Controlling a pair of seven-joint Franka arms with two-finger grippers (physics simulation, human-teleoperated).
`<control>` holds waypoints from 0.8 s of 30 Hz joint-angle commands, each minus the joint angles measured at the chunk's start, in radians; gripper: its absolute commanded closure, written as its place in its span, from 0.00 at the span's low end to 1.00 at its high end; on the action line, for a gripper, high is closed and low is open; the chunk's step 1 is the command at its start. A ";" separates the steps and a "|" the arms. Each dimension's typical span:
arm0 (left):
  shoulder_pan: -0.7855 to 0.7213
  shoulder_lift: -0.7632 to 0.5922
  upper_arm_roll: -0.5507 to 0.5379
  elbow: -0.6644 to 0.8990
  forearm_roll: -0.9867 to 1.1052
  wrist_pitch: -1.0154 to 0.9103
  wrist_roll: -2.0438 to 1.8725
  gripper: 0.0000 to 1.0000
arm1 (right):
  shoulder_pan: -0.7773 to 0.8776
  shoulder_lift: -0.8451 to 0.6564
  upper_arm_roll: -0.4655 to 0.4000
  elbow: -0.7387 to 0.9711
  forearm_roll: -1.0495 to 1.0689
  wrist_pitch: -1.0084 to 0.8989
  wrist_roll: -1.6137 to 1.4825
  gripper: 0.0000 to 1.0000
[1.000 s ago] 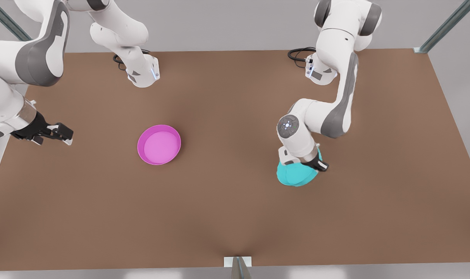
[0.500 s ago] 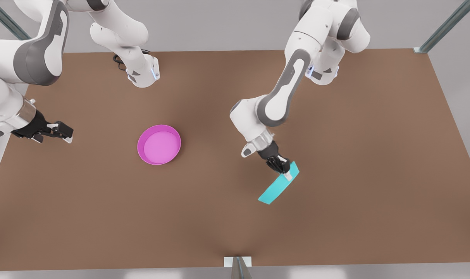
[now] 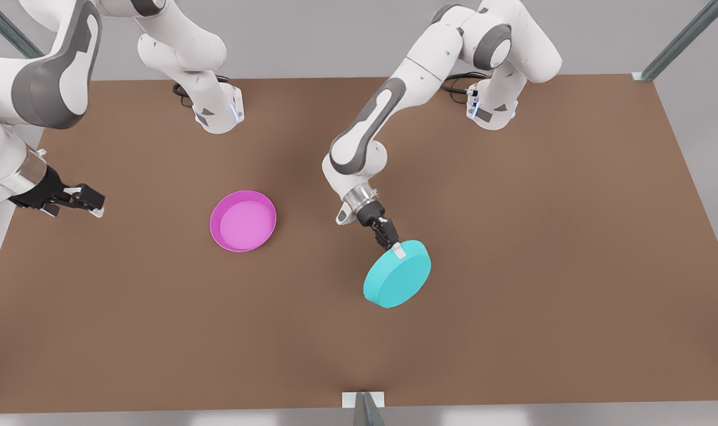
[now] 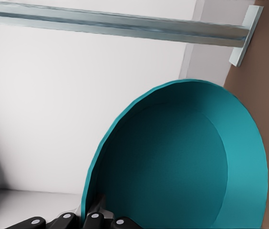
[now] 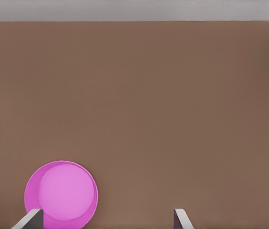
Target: Flip the blue plate over with the left arm, and stack the pink plate on top of the blue plate with the right arm
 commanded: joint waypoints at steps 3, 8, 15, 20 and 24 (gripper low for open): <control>-0.008 0.024 0.001 0.004 -0.008 -0.025 -0.011 0.79 | -0.001 0.000 0.000 0.000 0.000 0.000 0.000 0.00; -0.013 0.069 0.001 0.012 -0.005 -0.039 -0.035 0.79 | 0.001 0.000 0.000 0.002 -0.002 0.000 0.000 0.00; -0.025 0.110 0.002 0.013 -0.003 -0.040 -0.051 0.37 | 0.001 0.000 0.001 0.002 0.000 0.000 0.003 0.00; -0.046 0.134 -0.026 0.022 -0.009 -0.080 -0.083 0.00 | 0.001 0.000 0.001 0.002 0.000 0.002 0.002 0.00; -0.046 0.141 -0.144 0.113 -0.217 -0.156 -0.081 0.00 | -0.001 0.001 0.001 0.002 0.000 0.000 0.002 0.00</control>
